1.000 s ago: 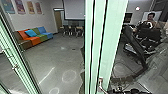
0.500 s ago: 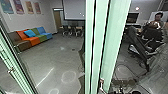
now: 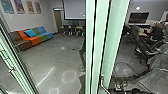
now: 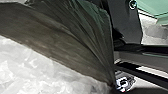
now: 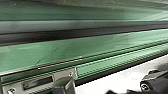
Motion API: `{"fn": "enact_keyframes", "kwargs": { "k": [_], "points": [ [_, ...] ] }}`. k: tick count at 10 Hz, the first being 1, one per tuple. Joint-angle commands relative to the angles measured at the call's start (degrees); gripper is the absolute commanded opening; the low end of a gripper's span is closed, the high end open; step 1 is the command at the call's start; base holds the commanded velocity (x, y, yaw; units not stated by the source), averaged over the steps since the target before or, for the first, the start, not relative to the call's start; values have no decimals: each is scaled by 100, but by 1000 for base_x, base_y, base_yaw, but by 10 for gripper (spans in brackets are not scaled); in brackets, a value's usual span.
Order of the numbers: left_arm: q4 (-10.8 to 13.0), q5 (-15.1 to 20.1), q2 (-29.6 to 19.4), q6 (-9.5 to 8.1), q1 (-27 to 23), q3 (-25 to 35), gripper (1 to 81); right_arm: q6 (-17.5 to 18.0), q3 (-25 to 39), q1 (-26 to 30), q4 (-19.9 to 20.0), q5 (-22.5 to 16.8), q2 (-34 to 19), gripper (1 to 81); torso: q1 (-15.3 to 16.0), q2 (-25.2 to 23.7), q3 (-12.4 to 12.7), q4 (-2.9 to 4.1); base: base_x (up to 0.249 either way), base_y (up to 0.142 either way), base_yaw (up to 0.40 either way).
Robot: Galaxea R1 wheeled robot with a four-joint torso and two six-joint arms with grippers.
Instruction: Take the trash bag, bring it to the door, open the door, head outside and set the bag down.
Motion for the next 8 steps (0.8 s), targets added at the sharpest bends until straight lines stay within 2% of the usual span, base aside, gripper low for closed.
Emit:
{"fn": "enact_keyframes", "kwargs": {
  "k": [1,3,5,6,8],
  "points": [
    [-29,439,-31,1,-272,49,10,667,-634,352,-319,707,-1230,811,-2,0,0,0,0,0,0],
    [-20,439,-22,10,-272,40,10,667,-134,334,-319,934,-1660,811,2,2,-2,2,0,0,0],
    [-20,439,-22,10,-272,49,10,588,219,448,-328,1523,-1810,811,6,5,-2,5,0,0,0],
    [-29,431,-39,10,-272,40,10,588,192,545,-328,1612,-1845,811,9,5,-5,5,0,0,0],
    [-20,431,-23,10,-272,57,10,588,-70,721,-372,1551,-1880,811,9,5,-7,5,0,0,0]
  ]
}}
